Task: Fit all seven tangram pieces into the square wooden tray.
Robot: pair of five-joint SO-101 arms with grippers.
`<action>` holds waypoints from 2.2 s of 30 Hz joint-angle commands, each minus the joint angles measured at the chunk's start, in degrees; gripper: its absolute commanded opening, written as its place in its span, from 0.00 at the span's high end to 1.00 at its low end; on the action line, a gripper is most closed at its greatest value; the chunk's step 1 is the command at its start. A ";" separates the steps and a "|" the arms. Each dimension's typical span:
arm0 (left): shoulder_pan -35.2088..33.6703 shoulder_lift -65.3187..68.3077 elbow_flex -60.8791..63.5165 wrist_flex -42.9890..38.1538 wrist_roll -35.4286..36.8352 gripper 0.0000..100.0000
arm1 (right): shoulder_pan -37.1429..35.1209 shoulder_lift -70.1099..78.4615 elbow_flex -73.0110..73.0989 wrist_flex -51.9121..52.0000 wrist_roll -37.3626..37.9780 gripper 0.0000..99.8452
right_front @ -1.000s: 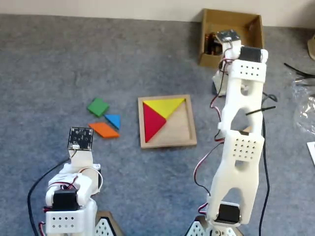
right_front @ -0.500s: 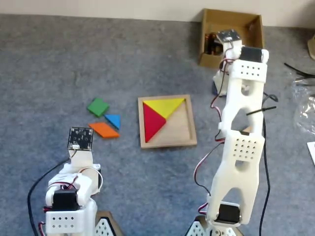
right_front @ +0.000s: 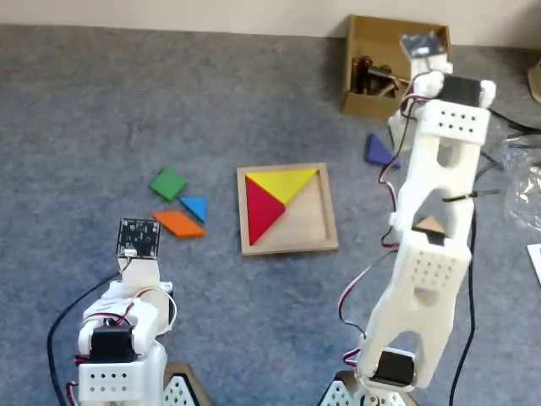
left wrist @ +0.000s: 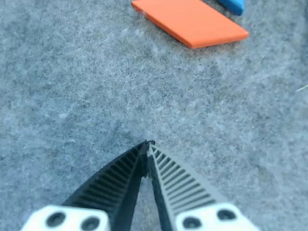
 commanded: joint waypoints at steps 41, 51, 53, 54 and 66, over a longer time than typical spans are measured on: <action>-0.66 -0.31 1.27 0.44 -0.35 0.99 | -4.70 -99.21 99.03 -13.05 3.34 1.00; -0.66 -0.31 1.27 0.44 -0.35 0.99 | -5.41 -120.31 121.63 -18.77 3.78 1.00; -0.66 -0.31 1.27 0.44 -0.35 0.99 | -5.41 -124.18 125.14 -18.77 3.78 1.00; -0.66 -0.31 1.27 0.44 -0.35 0.99 | -5.41 -125.93 126.81 -18.86 3.78 1.00; -0.66 -0.31 1.27 0.44 -0.35 0.99 | -5.49 -136.22 132.70 -18.86 3.87 1.00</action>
